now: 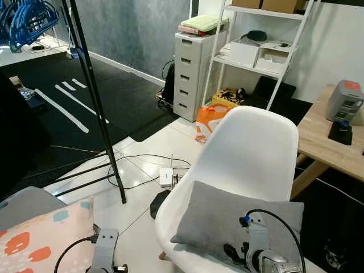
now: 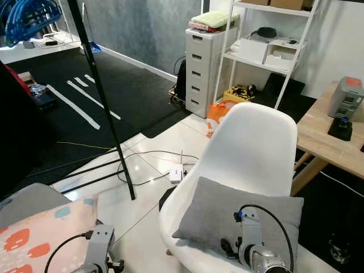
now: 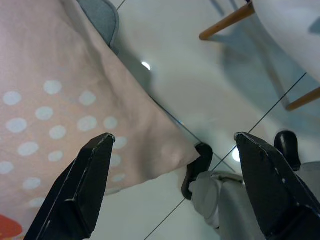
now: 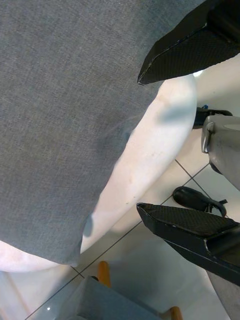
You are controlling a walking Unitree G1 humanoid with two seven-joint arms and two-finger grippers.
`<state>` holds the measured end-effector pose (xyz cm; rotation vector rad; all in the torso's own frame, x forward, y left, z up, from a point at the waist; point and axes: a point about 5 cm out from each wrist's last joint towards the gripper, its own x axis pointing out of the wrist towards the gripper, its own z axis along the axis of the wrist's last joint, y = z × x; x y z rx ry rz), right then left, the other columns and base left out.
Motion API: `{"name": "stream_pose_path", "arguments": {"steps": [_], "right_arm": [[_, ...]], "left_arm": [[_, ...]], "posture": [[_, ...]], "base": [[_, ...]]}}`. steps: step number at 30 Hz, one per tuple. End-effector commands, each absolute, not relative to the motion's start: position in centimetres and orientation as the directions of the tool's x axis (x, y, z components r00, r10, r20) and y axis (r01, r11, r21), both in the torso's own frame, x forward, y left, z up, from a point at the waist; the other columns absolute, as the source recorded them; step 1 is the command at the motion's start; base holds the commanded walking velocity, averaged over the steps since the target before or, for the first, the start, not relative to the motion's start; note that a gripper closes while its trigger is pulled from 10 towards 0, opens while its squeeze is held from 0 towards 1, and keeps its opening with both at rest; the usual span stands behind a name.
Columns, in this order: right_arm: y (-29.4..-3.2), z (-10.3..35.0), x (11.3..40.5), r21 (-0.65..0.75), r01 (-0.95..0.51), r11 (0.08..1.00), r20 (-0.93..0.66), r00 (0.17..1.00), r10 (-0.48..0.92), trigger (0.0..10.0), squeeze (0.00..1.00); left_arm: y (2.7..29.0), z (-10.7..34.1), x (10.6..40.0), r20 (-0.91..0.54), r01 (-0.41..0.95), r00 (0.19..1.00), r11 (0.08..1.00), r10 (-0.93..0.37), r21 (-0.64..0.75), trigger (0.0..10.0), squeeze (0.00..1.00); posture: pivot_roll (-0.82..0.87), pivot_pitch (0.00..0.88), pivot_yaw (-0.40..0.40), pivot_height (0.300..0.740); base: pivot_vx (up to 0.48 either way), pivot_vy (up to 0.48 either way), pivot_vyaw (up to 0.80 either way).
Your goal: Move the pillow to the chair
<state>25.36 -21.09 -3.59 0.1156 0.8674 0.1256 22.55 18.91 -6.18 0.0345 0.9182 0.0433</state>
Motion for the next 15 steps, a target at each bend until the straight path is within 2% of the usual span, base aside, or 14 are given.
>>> {"name": "stream_pose_path", "arguments": {"steps": [1,7,15], "right_arm": [[-20.98,-3.7,25.27,0.148,-0.067,0.987,-0.755,0.637,0.156,10.0,0.0],[-20.91,-3.7,25.28,0.154,-0.067,0.986,-0.753,0.638,0.161,10.0,0.0],[-20.84,-3.72,25.26,0.159,-0.068,0.985,-0.751,0.64,0.165,10.0,0.0]], "left_arm": [[18.97,-6.08,22.69,-0.787,-0.026,0.616,0.999,0.038,0.027,10.0,0.0],[18.84,-6.11,22.67,-0.788,-0.015,0.615,0.999,0.032,0.029,10.0,0.0],[19.13,-6.17,22.52,-0.79,-0.041,0.612,0.999,0.046,0.027,10.0,0.0]], "posture": [[-0.16,0.026,-0.059,0.738],[-0.17,0.028,-0.056,0.738],[-0.17,0.028,-0.055,0.738]], "base": [[0.0,-0.48,0.76],[0.0,-0.48,0.76],[0.0,0.0,0.76]]}}
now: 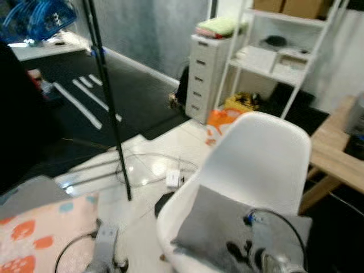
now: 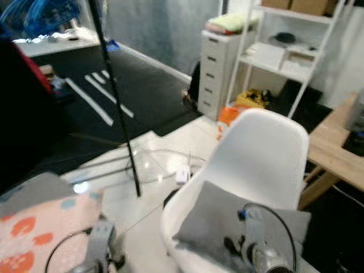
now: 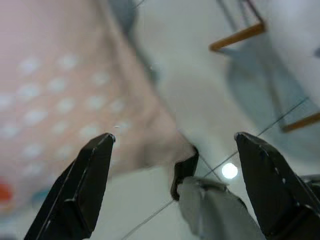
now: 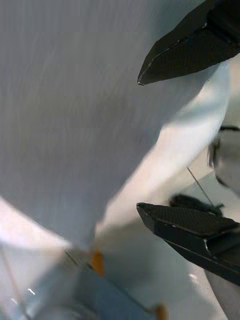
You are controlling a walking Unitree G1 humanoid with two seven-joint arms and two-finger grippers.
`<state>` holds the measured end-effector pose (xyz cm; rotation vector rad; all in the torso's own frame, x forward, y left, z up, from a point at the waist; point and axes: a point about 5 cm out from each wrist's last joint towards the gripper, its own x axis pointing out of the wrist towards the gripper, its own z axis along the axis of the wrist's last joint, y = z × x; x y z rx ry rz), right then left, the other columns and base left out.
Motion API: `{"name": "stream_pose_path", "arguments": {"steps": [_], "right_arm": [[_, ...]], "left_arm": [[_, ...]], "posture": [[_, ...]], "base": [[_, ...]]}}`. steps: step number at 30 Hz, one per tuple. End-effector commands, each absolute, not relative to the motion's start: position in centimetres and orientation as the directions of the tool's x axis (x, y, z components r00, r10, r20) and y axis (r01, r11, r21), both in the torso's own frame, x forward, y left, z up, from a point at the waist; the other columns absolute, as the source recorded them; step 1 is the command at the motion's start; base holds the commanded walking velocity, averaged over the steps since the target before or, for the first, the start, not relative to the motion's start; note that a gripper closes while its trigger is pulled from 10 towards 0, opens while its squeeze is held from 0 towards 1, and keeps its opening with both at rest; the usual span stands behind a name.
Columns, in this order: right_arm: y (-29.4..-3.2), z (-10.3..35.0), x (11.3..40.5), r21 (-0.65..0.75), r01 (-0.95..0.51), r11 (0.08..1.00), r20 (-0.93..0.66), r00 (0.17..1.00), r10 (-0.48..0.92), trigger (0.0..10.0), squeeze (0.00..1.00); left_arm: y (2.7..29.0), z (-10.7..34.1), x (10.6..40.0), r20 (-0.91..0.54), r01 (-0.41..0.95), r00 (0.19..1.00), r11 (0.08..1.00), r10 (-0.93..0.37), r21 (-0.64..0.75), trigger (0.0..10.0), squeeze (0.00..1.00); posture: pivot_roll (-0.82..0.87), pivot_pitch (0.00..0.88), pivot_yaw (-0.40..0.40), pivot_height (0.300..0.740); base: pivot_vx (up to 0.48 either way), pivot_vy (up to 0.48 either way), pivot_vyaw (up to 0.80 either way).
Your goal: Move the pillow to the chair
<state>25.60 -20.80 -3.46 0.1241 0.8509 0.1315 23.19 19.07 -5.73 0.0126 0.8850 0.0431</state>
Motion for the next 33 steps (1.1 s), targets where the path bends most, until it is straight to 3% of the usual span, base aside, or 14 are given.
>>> {"name": "stream_pose_path", "arguments": {"steps": [1,33], "right_arm": [[-20.82,-3.71,25.28,0.16,-0.068,0.985,-0.75,0.64,0.166,10.0,0.0],[-20.3,-3.86,25.1,0.197,-0.088,0.976,-0.736,0.644,0.207,10.0,0.0]], "left_arm": [[19.15,-6.18,22.5,-0.791,-0.039,0.611,0.999,0.048,0.03,10.0,0.0],[19.4,-6.06,22.66,-0.796,-0.013,0.604,0.998,0.052,0.055,10.0,0.0]], "posture": [[-0.17,0.03,-0.054,0.738],[-0.17,0.034,-0.052,0.738]], "base": [[0.0,0.0,0.76],[0.0,0.0,0.76]]}}
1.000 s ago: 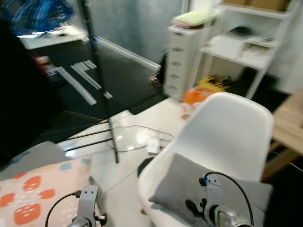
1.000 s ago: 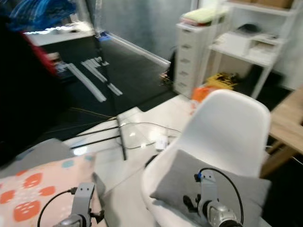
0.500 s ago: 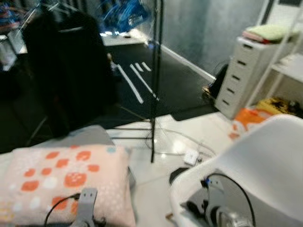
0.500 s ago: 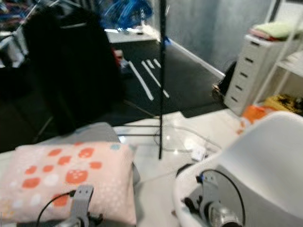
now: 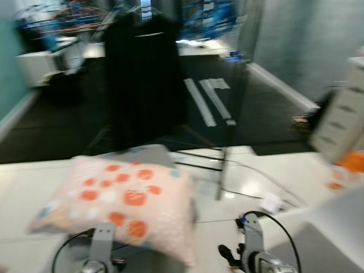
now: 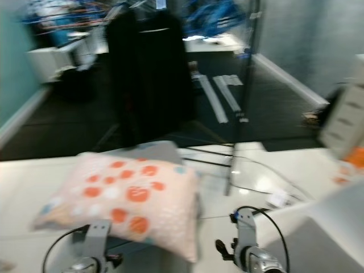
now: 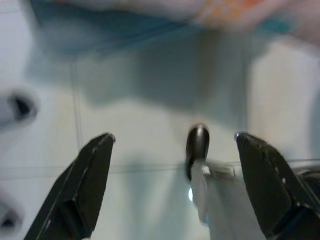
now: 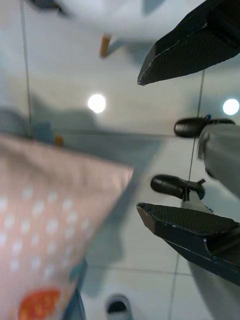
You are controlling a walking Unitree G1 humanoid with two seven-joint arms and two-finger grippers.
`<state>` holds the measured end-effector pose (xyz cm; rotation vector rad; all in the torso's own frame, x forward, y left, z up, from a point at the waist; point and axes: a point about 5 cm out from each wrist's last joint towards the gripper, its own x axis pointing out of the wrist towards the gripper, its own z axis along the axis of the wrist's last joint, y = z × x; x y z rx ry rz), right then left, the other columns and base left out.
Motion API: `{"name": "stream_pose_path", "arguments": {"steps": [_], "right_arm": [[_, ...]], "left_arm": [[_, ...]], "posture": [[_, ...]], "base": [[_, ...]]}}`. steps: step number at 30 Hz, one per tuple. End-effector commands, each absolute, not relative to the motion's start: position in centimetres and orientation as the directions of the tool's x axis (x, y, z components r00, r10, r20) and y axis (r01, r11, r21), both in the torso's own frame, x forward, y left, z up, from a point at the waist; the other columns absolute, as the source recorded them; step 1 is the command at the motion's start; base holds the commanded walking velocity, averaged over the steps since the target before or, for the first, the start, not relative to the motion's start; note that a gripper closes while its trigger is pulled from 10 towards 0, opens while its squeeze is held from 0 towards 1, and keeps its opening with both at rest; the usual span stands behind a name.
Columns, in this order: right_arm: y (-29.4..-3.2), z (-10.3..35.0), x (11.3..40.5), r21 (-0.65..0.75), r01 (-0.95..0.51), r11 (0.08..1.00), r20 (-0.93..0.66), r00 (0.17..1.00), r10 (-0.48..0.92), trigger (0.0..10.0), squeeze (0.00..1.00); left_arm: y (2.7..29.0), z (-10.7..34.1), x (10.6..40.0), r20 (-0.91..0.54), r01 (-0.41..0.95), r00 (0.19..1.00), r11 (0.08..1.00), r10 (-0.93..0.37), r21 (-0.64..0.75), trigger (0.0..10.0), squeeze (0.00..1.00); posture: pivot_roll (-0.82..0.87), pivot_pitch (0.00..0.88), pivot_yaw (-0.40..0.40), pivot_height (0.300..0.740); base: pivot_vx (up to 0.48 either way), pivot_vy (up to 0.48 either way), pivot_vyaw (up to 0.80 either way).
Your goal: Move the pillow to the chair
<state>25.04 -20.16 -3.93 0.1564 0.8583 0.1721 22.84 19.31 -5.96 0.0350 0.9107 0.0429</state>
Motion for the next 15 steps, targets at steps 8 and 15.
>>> {"name": "stream_pose_path", "arguments": {"steps": [8,15], "right_arm": [[-20.35,-3.85,25.11,0.194,-0.087,0.977,-0.734,0.648,0.204,10.0,0.0],[-20.39,-3.83,25.13,0.19,-0.088,0.978,-0.733,0.649,0.201,10.0,0.0]], "left_arm": [[19.33,-5.98,22.79,-0.79,-0.01,0.612,0.999,0.045,0.049,10.0,0.0],[19.26,-5.94,22.87,-0.788,-0.001,0.614,0.999,0.036,0.045,10.0,0.0]], "posture": [[-0.17,0.033,-0.052,0.738],[-0.17,0.032,-0.053,0.738]], "base": [[0.0,0.0,0.76],[0.0,0.0,0.76]]}}
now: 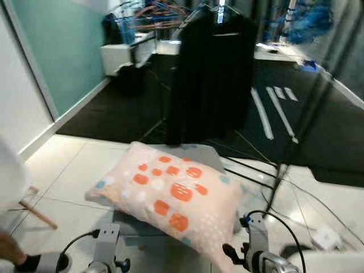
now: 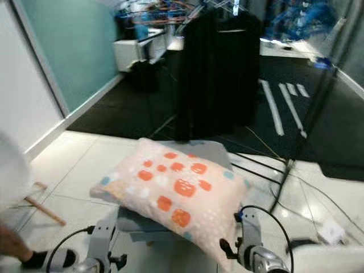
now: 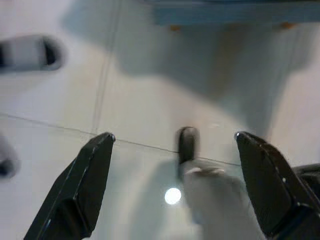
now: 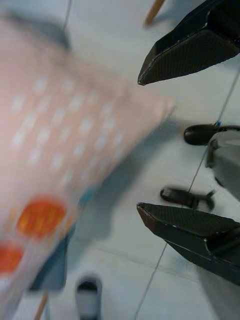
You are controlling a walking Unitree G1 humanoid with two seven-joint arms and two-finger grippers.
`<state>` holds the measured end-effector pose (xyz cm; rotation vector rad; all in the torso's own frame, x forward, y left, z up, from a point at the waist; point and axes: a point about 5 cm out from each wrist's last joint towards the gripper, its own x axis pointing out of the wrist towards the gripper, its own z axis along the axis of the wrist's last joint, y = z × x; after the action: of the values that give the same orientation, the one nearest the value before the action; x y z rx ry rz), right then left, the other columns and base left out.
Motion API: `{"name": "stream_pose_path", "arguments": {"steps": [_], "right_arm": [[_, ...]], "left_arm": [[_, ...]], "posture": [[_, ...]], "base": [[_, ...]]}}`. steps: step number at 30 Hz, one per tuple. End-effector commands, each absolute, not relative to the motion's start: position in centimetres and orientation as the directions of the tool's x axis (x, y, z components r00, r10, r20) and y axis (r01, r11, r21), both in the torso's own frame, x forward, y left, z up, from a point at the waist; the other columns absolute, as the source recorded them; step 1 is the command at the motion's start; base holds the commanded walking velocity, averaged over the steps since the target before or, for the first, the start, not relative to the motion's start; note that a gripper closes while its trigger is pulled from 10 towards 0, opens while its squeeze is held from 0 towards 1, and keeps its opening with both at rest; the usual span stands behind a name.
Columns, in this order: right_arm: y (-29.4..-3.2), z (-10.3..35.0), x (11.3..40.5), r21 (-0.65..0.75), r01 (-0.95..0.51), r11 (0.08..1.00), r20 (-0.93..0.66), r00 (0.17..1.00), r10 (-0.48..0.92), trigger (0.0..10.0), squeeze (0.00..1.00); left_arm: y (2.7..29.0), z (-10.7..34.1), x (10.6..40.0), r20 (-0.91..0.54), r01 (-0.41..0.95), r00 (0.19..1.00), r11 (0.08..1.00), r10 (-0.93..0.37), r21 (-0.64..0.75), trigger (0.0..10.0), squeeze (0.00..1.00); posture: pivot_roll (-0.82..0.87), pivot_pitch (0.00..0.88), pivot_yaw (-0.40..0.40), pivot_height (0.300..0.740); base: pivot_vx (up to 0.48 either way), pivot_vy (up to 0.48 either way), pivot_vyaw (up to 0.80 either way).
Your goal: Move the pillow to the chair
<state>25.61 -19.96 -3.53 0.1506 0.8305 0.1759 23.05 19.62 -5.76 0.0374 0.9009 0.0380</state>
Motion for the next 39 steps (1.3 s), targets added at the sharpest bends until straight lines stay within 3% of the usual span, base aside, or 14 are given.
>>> {"name": "stream_pose_path", "arguments": {"steps": [1,9,18,23,39], "right_arm": [[-20.39,-3.82,25.14,0.188,-0.088,0.978,-0.733,0.65,0.2,10.0,0.0],[-20.73,-3.79,25.21,0.143,-0.059,0.988,-0.734,0.663,0.146,10.0,0.0],[-20.72,-3.77,25.2,0.158,-0.058,0.986,-0.721,0.675,0.156,10.0,0.0],[-20.8,-3.77,25.17,0.138,-0.082,0.987,-0.729,0.666,0.157,10.0,0.0],[-20.98,-3.96,24.95,0.123,-0.05,0.991,-0.74,0.661,0.125,10.0,0.0]], "left_arm": [[19.25,-5.94,22.87,-0.789,-0.001,0.614,0.999,0.035,0.044,10.0,0.0],[19.19,-5.91,22.91,-0.789,0.02,0.615,0.999,0.02,0.041,10.0,0.0],[19.03,-5.97,22.85,-0.79,0.029,0.613,0.999,0.006,0.03,10.0,0.0],[19.05,-6.02,22.77,-0.788,0.01,0.615,0.999,0.021,0.035,10.0,0.0],[19.12,-6.08,22.66,-0.79,0.017,0.612,0.999,0.027,0.047,10.0,0.0]], "posture": [[-0.17,0.032,-0.053,0.738],[-0.17,0.031,-0.053,0.738],[-0.17,0.022,-0.056,0.738],[-0.17,0.018,-0.057,0.738],[-0.17,0.007,-0.053,0.738]], "base": [[0.0,0.0,0.76],[0.0,0.0,0.47],[0.0,-0.425,0.0],[0.0,0.0,0.79],[0.0,0.0,0.0]]}}
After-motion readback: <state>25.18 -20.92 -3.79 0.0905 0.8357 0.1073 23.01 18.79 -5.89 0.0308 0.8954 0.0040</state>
